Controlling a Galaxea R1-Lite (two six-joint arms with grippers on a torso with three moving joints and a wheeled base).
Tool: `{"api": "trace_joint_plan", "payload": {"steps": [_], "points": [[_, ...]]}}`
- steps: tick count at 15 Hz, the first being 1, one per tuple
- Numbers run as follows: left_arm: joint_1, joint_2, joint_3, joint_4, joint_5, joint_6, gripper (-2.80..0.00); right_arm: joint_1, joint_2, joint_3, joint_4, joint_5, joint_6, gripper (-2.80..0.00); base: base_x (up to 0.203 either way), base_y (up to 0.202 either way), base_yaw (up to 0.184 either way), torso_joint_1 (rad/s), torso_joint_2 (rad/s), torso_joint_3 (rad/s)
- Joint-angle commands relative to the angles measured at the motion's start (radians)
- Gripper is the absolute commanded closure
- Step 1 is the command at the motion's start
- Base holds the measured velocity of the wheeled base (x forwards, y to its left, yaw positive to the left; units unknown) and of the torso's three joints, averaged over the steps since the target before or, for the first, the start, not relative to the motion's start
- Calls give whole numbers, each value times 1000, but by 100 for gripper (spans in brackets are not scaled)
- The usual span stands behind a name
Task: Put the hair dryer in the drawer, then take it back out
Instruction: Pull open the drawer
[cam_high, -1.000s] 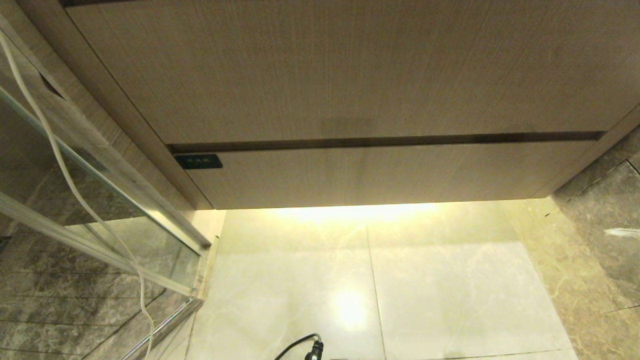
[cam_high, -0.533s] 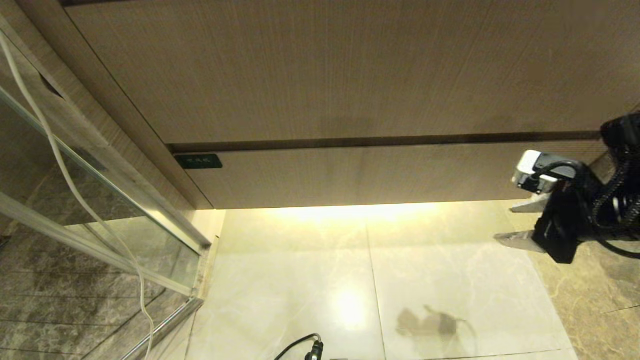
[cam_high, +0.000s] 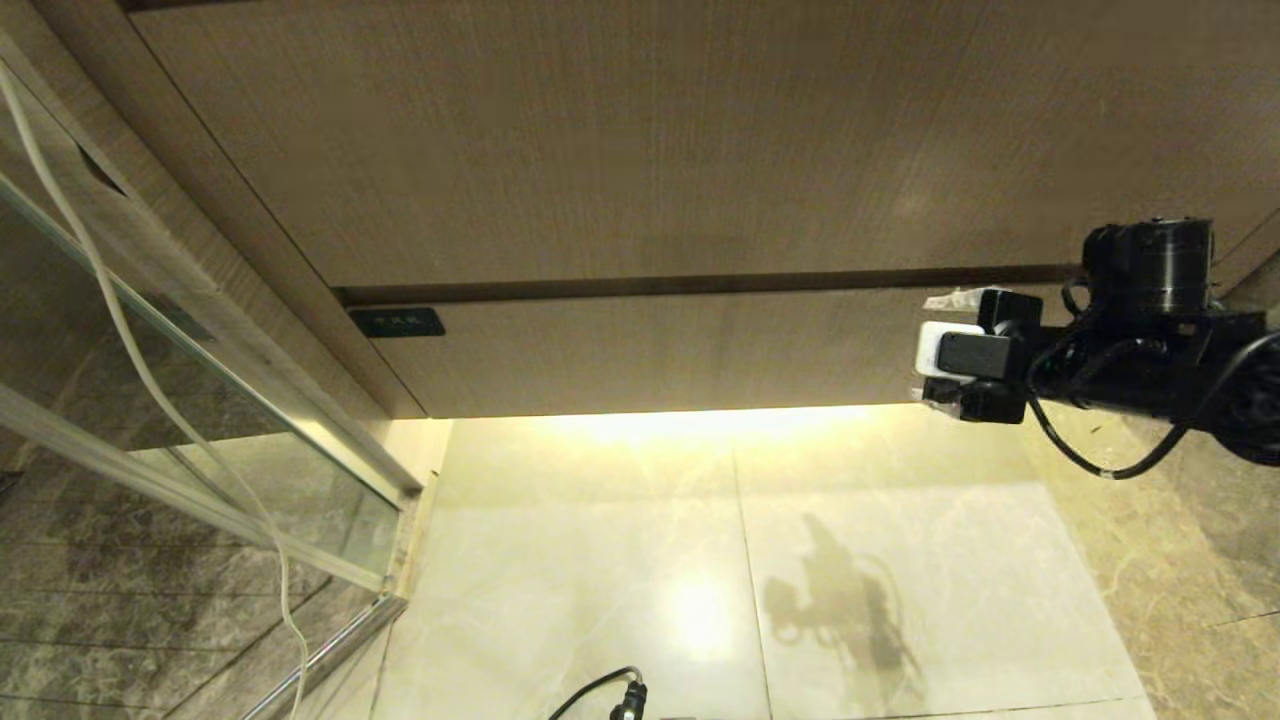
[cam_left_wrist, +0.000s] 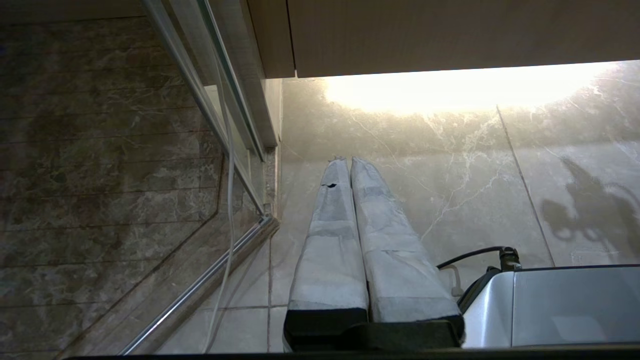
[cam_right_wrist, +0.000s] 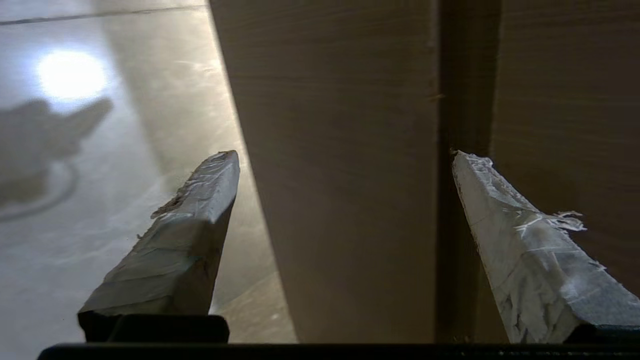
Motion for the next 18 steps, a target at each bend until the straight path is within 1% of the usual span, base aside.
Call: {"api": "trace_joint_plan", "payload": {"steps": [1, 5, 8, 10, 12, 14, 15, 18], "points": [[0, 1, 2, 0, 0, 0, 0, 0, 87, -15, -105, -1, -11, -280, 0, 0, 0, 0, 0, 0], [0, 1, 2, 0, 0, 0, 0, 0, 124, -53, -118, -2, 13, -280, 0, 0, 0, 0, 0, 0], [0, 1, 2, 0, 0, 0, 0, 0, 150, -76, -125, -2, 66, -280, 0, 0, 0, 0, 0, 0], [0, 1, 2, 0, 0, 0, 0, 0, 162, -104, -125, -2, 78, -280, 0, 0, 0, 0, 0, 0], [0, 1, 1, 0, 0, 0, 0, 2, 180, -125, -126, -2, 121, -280, 0, 0, 0, 0, 0, 0], [0, 0, 2, 0, 0, 0, 0, 2, 202, -153, -126, -1, 143, -280, 0, 0, 0, 0, 0, 0], [0, 1, 2, 0, 0, 0, 0, 2, 203, -155, -128, 4, 143, -280, 0, 0, 0, 0, 0, 0], [0, 1, 2, 0, 0, 0, 0, 0, 217, -158, -132, 61, 131, -280, 0, 0, 0, 0, 0, 0]]}}
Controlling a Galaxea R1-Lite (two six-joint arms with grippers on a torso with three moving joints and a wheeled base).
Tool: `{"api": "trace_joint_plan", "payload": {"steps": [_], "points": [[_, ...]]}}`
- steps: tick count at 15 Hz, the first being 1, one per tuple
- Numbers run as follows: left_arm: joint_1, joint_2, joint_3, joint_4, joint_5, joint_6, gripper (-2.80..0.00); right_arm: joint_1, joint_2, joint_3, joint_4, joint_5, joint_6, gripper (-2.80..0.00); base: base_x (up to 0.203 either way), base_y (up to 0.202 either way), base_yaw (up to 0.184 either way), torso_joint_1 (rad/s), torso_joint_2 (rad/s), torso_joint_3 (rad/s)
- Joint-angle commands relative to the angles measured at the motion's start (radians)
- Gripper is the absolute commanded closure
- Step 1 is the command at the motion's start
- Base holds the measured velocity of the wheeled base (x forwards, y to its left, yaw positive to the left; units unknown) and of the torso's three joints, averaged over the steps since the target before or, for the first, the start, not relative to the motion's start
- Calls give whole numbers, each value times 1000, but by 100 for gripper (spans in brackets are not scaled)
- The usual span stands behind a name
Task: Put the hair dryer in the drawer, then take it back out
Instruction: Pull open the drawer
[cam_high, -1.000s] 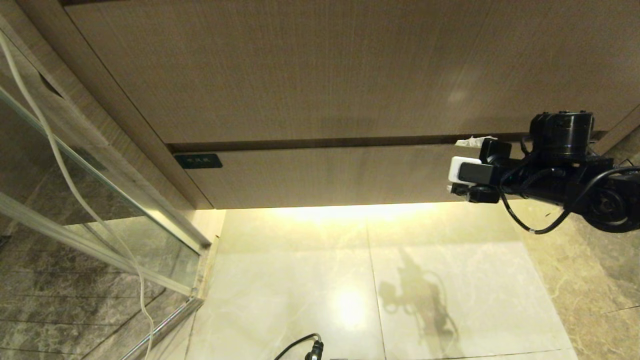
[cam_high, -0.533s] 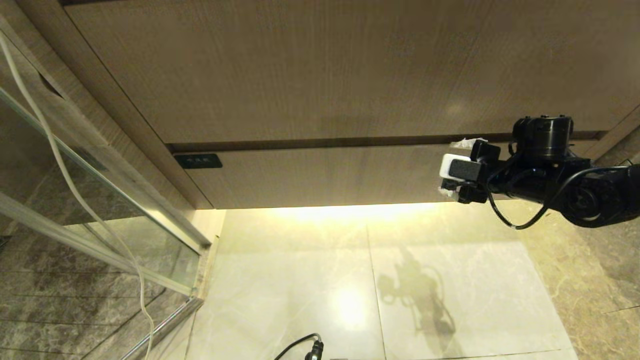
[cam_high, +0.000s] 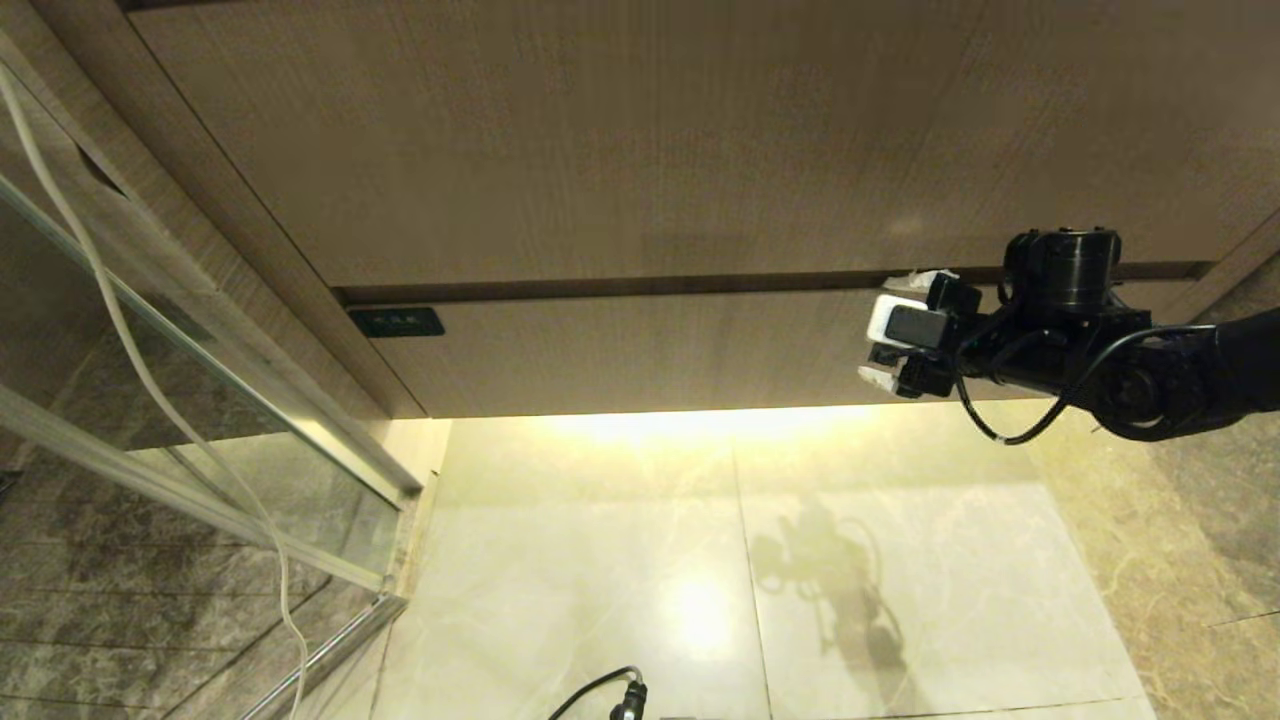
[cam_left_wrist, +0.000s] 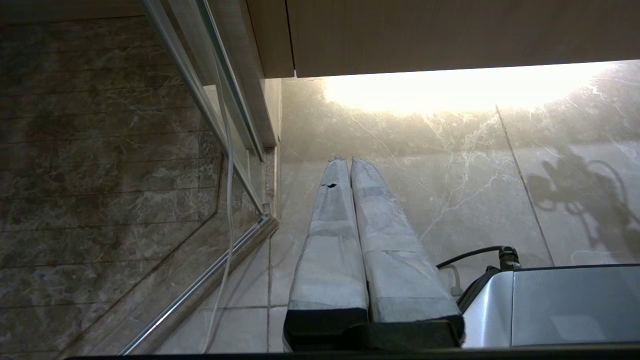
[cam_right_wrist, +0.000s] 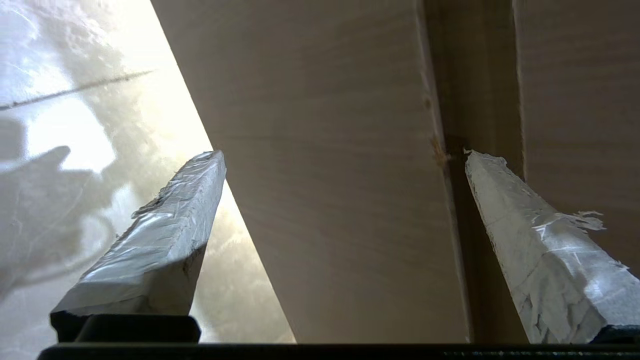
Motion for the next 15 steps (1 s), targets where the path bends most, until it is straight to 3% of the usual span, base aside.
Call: {"api": "trace_joint_plan", "payload": {"steps": [1, 15], "points": [[0, 0, 2, 0, 0, 0, 0, 0, 15, -9, -7, 24, -11, -280, 0, 0, 0, 0, 0, 0], [0, 1, 2, 0, 0, 0, 0, -2, 143, -134, -69, 36, -34, -280, 0, 0, 0, 0, 0, 0]]}}
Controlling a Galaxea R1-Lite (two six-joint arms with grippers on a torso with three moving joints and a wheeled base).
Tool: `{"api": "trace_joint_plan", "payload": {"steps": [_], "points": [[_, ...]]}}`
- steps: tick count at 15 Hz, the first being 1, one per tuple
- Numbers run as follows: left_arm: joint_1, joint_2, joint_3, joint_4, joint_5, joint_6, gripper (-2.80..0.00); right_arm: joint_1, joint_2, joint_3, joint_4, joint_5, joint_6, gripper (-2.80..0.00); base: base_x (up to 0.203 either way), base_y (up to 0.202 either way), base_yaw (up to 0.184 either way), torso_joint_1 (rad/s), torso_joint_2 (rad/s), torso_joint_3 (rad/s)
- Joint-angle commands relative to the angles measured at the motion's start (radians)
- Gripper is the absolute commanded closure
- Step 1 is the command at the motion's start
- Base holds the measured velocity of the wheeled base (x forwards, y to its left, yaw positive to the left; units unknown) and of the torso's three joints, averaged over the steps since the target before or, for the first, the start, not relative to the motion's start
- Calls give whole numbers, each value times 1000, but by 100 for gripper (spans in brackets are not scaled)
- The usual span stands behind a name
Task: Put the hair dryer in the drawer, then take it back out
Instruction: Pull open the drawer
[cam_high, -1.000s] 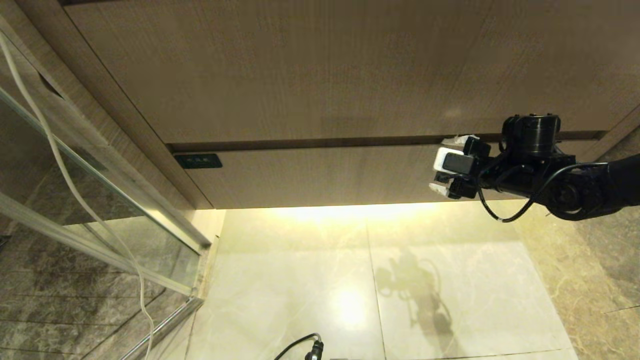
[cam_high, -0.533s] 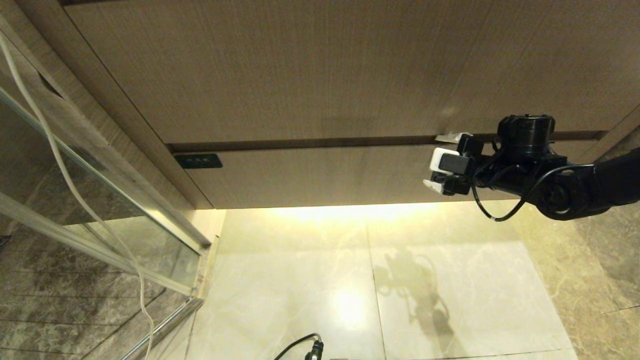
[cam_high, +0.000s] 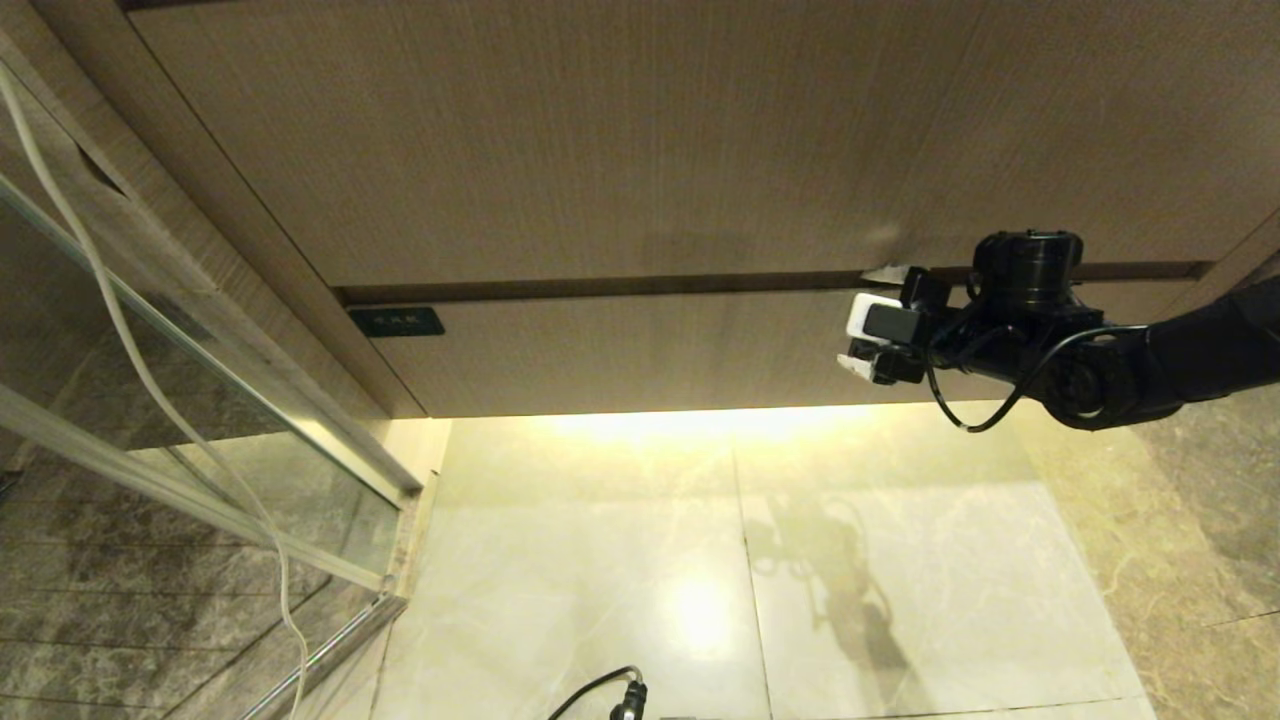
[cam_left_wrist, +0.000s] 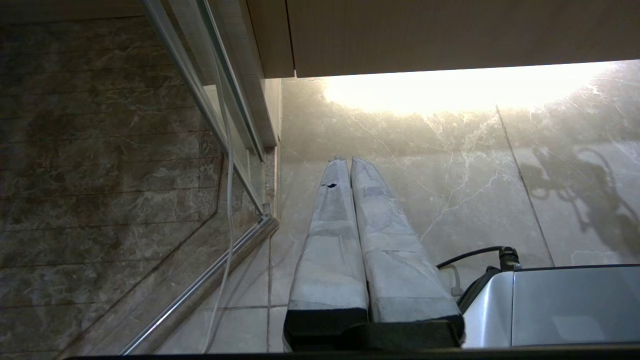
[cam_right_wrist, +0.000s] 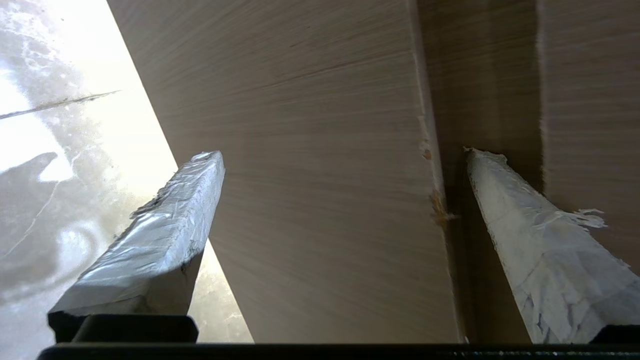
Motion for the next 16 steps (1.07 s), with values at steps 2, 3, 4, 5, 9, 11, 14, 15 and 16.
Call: {"api": "trace_joint_plan", "payload": {"steps": [2, 3, 4, 5, 9, 11, 14, 15, 16], "points": [[0, 1, 2, 0, 0, 0, 0, 0, 49, -35, 1, -2, 1, -280, 0, 0, 0, 0, 0, 0], [0, 1, 0, 0, 0, 0, 0, 0, 61, -44, 8, -3, 3, -280, 0, 0, 0, 0, 0, 0], [0, 1, 2, 0, 0, 0, 0, 0, 72, -48, 10, -5, 6, -280, 0, 0, 0, 0, 0, 0], [0, 1, 2, 0, 0, 0, 0, 0, 81, -52, 12, -9, 19, -280, 0, 0, 0, 0, 0, 0], [0, 1, 2, 0, 0, 0, 0, 0, 87, -65, 70, -79, 100, -280, 0, 0, 0, 0, 0, 0], [0, 1, 2, 0, 0, 0, 0, 0, 64, -53, 155, -123, 154, -280, 0, 0, 0, 0, 0, 0], [0, 1, 1, 0, 0, 0, 0, 1, 26, -43, 305, -165, 257, -280, 0, 0, 0, 0, 0, 0], [0, 0, 2, 0, 0, 0, 0, 1, 14, -44, 335, -177, 271, -280, 0, 0, 0, 0, 0, 0], [0, 1, 2, 0, 0, 0, 0, 1, 1, -42, 351, -181, 285, -280, 0, 0, 0, 0, 0, 0]]}}
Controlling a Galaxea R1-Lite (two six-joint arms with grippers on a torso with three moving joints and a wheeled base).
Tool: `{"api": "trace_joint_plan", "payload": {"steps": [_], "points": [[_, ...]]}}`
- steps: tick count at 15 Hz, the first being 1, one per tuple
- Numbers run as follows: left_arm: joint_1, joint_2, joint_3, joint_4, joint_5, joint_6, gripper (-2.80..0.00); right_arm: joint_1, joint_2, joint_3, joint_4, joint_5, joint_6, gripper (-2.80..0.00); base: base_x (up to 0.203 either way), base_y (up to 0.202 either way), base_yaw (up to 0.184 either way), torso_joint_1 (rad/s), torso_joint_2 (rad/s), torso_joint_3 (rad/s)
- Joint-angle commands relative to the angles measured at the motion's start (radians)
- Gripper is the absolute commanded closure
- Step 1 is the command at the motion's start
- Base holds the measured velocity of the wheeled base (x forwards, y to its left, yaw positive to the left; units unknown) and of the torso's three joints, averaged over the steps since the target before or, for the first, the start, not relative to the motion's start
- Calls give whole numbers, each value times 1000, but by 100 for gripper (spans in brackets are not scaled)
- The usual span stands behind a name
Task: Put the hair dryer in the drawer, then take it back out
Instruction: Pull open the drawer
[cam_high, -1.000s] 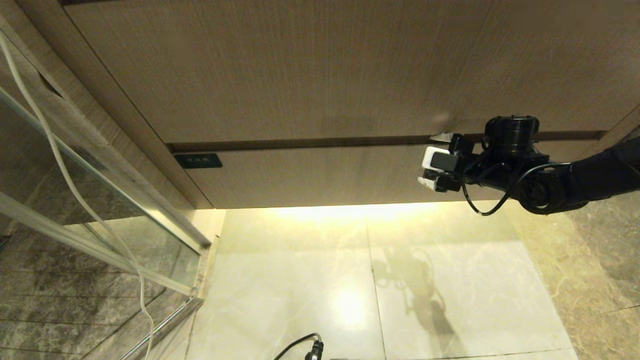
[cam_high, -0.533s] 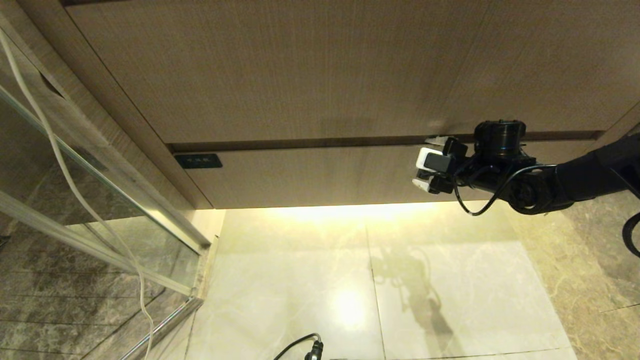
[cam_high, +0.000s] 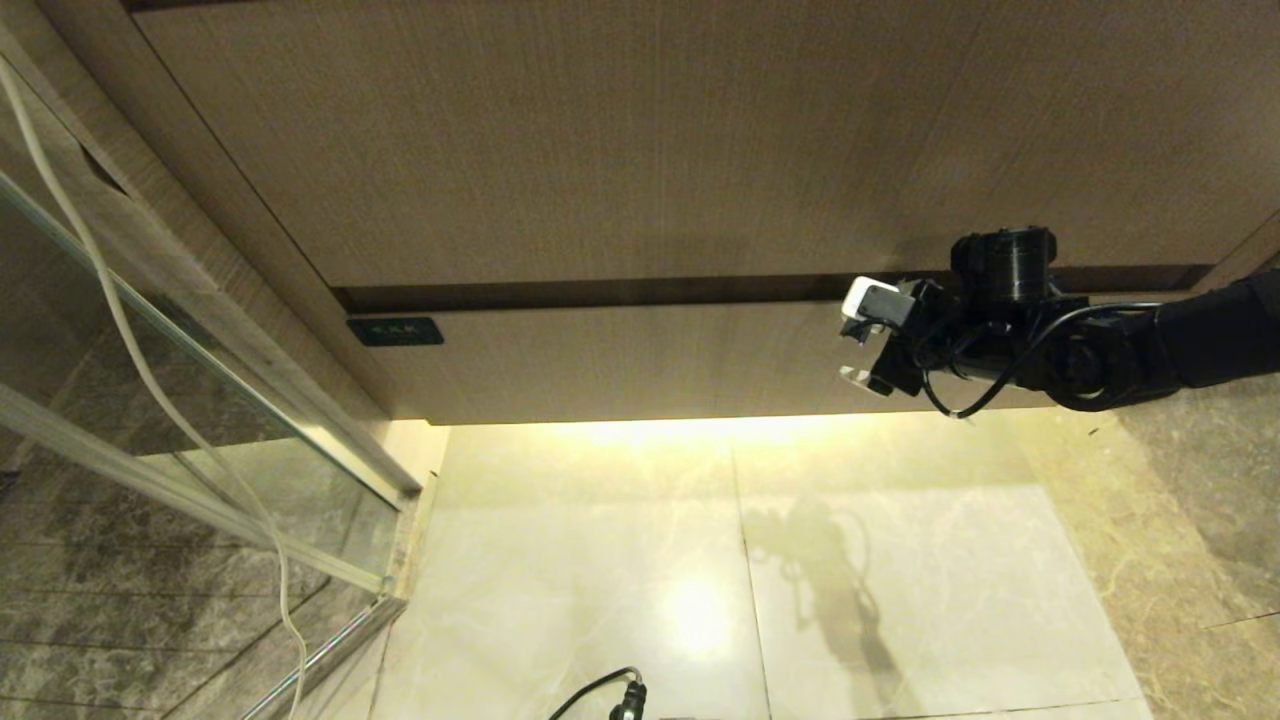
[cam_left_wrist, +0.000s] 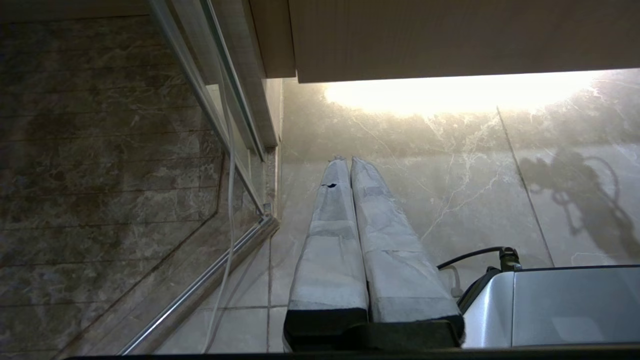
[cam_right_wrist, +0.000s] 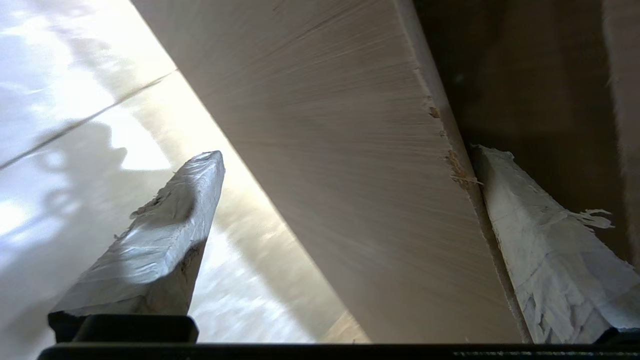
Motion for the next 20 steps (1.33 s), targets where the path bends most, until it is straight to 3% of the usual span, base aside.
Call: {"api": "trace_joint_plan", "payload": {"steps": [1, 11, 14, 17, 20], "points": [[0, 1, 2, -1, 0, 0, 0, 2, -28, 9, 43, -2, 16, -280, 0, 0, 0, 0, 0, 0], [0, 1, 0, -1, 0, 0, 0, 4, -169, 118, 102, -2, 42, -280, 0, 0, 0, 0, 0, 0], [0, 1, 0, -1, 0, 0, 0, 5, -341, 204, 130, -2, 41, -280, 0, 0, 0, 0, 0, 0], [0, 0, 2, -1, 0, 0, 0, 3, -558, 310, 243, -3, 46, -280, 0, 0, 0, 0, 0, 0], [0, 1, 2, -1, 0, 0, 0, -2, -769, 422, 406, -3, 119, -280, 0, 0, 0, 0, 0, 0]]}}
